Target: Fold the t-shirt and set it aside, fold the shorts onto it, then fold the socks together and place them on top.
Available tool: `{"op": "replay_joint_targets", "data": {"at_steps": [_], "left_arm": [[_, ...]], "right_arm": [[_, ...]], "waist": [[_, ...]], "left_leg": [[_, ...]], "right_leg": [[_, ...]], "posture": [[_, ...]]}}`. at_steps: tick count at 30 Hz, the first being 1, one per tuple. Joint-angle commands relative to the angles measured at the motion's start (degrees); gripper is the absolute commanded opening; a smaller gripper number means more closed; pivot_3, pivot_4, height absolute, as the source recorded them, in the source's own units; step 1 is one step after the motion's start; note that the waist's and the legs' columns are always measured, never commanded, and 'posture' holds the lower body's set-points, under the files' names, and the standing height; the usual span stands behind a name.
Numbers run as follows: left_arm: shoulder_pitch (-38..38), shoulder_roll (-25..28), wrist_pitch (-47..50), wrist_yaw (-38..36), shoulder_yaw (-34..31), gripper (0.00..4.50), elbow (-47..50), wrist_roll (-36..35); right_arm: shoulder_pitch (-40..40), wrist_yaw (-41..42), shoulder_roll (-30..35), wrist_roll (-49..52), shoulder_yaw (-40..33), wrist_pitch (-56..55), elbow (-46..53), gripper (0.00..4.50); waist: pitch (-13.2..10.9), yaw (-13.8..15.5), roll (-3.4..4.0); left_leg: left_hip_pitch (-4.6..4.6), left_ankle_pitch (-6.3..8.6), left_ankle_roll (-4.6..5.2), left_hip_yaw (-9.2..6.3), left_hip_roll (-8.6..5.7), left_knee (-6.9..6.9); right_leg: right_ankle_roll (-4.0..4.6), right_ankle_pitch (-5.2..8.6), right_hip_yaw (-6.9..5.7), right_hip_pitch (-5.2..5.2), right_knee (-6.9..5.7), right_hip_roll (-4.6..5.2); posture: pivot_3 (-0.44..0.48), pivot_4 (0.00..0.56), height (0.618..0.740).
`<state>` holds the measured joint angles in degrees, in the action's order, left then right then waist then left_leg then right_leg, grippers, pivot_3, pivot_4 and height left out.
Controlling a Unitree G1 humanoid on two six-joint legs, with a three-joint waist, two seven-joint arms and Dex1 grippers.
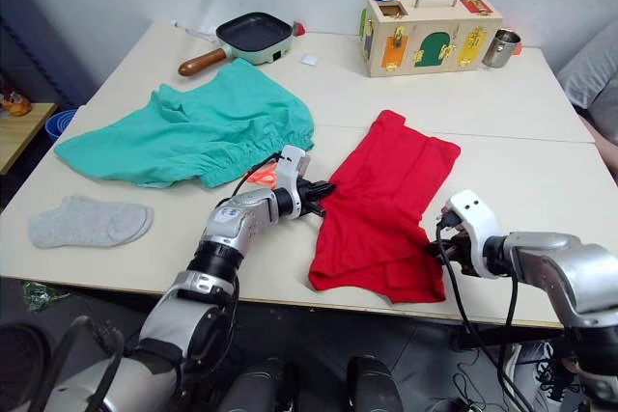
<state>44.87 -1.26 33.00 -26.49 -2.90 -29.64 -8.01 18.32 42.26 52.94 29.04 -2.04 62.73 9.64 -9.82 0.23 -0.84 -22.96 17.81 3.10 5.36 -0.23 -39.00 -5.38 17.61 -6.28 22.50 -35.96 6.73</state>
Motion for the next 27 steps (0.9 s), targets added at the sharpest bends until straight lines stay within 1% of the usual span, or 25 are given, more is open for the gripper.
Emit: {"op": "replay_joint_targets", "data": {"at_steps": [1, 6, 8, 10, 12, 13, 15, 17, 18, 19, 21, 23, 25, 26, 27], "left_arm": [[-3.8, -1.9, 4.6, 4.3, 1.1, 0.02, 10.1, -1.2], [-7.8, -3.7, 7.6, 7.6, 3.1, 0.02, 18.3, -1.5], [-8.9, -2.6, 7.1, 7.5, 5.0, 0.02, 19.5, -0.3], [-9.4, -0.5, 4.2, 6.5, 5.7, 0.02, 19.3, 0.5], [-9.6, 2.8, 2.4, 3.1, 7.0, 0.45, 19.5, 0.4], [-9.8, 5.8, 0.8, -0.2, 8.9, 0.65, 20.0, 1.1], [-10.3, 10.7, -1.8, -6.0, 11.0, 1.23, 21.1, 1.0], [-10.8, 16.3, -7.4, -10.2, 12.3, 1.83, 21.5, 2.5], [-11.0, 18.8, -10.3, -12.6, 13.1, 2.08, 21.6, 3.2], [-11.1, 20.4, -12.3, -14.0, 13.8, 2.44, 21.4, 3.6], [-11.6, 24.9, -18.1, -18.7, 14.5, 3.06, 20.9, 4.0], [-12.0, 30.4, -28.8, -25.7, 15.5, 3.68, 19.7, 5.0], [-11.4, 33.7, -38.7, -29.9, 16.4, 4.3, 17.0, 6.1], [-10.9, 34.3, -41.9, -31.1, 16.7, 4.5, 15.4, 6.3], [-10.3, 34.6, -45.2, -32.3, 17.2, 4.5, 13.9, 6.6]], "right_arm": [[3.4, 2.4, 1.2, -4.5, 2.4, -6.3, -8.0, 0.02], [7.8, 4.8, -0.6, -8.0, 5.6, -12.3, -15.5, 0.02], [8.7, 6.7, -1.0, -8.1, 6.4, -13.0, -16.6, 0.02], [8.6, 10.2, -1.1, -5.2, 5.8, -10.6, -15.1, 0.02], [7.9, 13.0, -0.3, -2.5, 4.8, -7.6, -12.8, 0.0], [6.8, 15.2, 1.1, -1.8, 4.5, -8.0, -11.2, 0.24], [4.5, 19.5, 3.9, -0.9, 3.9, -9.5, -8.6, 0.76], [1.1, 25.9, 7.0, -0.1, 2.0, -15.2, -6.6, 1.4], [-0.1, 27.8, 8.1, -0.4, 1.4, -17.9, -6.5, 1.73], [-0.8, 28.8, 8.7, -0.7, 1.1, -19.7, -6.7, 2.08], [-1.9, 29.0, 9.6, -6.0, 0.9, -31.1, -10.8, 2.79], [-1.7, 30.4, 10.0, -11.9, 0.8, -48.8, -19.4, 3.5], [0.5, 32.5, 8.8, -14.8, 0.7, -63.8, -28.2, 4.17], [2.0, 32.8, 8.2, -16.5, 1.1, -70.8, -32.5, 4.49], [3.6, 33.3, 7.7, -18.6, 1.9, -79.3, -36.8, 4.49]], "waist": [[0.0, 0.1, 0.0], [0.0, 0.7, 0.01], [0.0, 0.8, 0.01], [0.0, 0.9, 0.01], [0.0, 0.9, 0.02], [0.0, 0.9, 0.04], [-0.1, 1.1, 0.28], [-0.1, 1.2, 0.42], [-0.1, 1.2, 0.42], [-0.2, 1.2, 0.44], [-0.2, 1.2, 0.43], [-0.2, 1.2, 0.43], [-0.2, 1.1, 0.45], [-0.2, 1.0, 0.53], [-0.2, 1.0, 0.58]], "left_leg": [[0.0, -0.01, 0.01, 0.0, 0.0, -0.01], [0.0, -0.03, 0.02, 0.0, 0.0, -0.07], [0.01, -0.03, 0.02, 0.0, 0.0, -0.08], [0.03, -0.04, 0.0, 0.0, 0.0, -0.08], [0.03, -0.05, -0.03, 0.0, 0.02, -0.08], [0.02, -0.05, -0.06, 0.0, 0.04, -0.06], [0.01, -0.04, -0.13, -0.02, 0.08, -0.04], [-0.02, -0.04, -0.13, -0.01, 0.06, -0.03], [-0.03, -0.03, -0.12, -0.01, 0.05, -0.03], [-0.06, -0.03, -0.12, -0.04, 0.05, -0.03], [-0.06, -0.02, -0.11, -0.03, 0.05, -0.04], [-0.05, -0.02, -0.11, -0.02, 0.03, -0.06], [-0.04, -0.02, -0.12, 0.0, 0.02, -0.06], [-0.02, -0.02, -0.12, 0.02, 0.02, -0.04], [0.01, -0.02, -0.12, 0.06, 0.01, -0.02]], "right_leg": [[0.0, 0.0, 0.0, -0.01, 0.02, 0.0], [0.0, 0.0, 0.0, -0.06, 0.1, 0.0], [0.0, 0.0, -0.01, -0.07, 0.12, 0.0], [0.0, 0.0, -0.01, -0.08, 0.12, -0.01], [0.0, 0.0, -0.01, -0.06, 0.13, -0.03], [0.0, 0.0, -0.01, -0.04, 0.13, -0.05], [0.01, 0.0, -0.04, -0.01, 0.13, -0.09], [0.02, 0.01, -0.03, -0.01, 0.13, -0.08], [0.01, 0.01, -0.04, 0.0, 0.16, -0.08], [0.01, 0.01, -0.07, -0.01, 0.18, -0.08], [0.01, 0.01, -0.05, -0.03, 0.35, -0.06], [0.01, 0.0, -0.06, -0.04, 0.36, -0.03], [0.01, 0.01, -0.05, -0.03, 0.36, -0.03], [0.01, 0.01, -0.06, -0.03, 0.36, -0.05], [0.01, 0.01, -0.04, -0.04, 0.36, -0.06]], "posture": [[0.0, 0.15, 0.74], [0.0, 0.15, 0.74], [0.0, 0.15, 0.74], [0.0, 0.15, 0.74], [0.0, 0.15, 0.74], [0.0, 0.15, 0.74], [0.0, 0.15, 0.74], [0.0, 0.15, 0.74], [0.0, 0.15, 0.74], [0.0, 0.15, 0.74], [0.0, 0.15, 0.74], [0.0, 0.15, 0.74], [0.0, 0.15, 0.74], [0.0, 0.15, 0.74], [0.0, 0.15, 0.74]]}}
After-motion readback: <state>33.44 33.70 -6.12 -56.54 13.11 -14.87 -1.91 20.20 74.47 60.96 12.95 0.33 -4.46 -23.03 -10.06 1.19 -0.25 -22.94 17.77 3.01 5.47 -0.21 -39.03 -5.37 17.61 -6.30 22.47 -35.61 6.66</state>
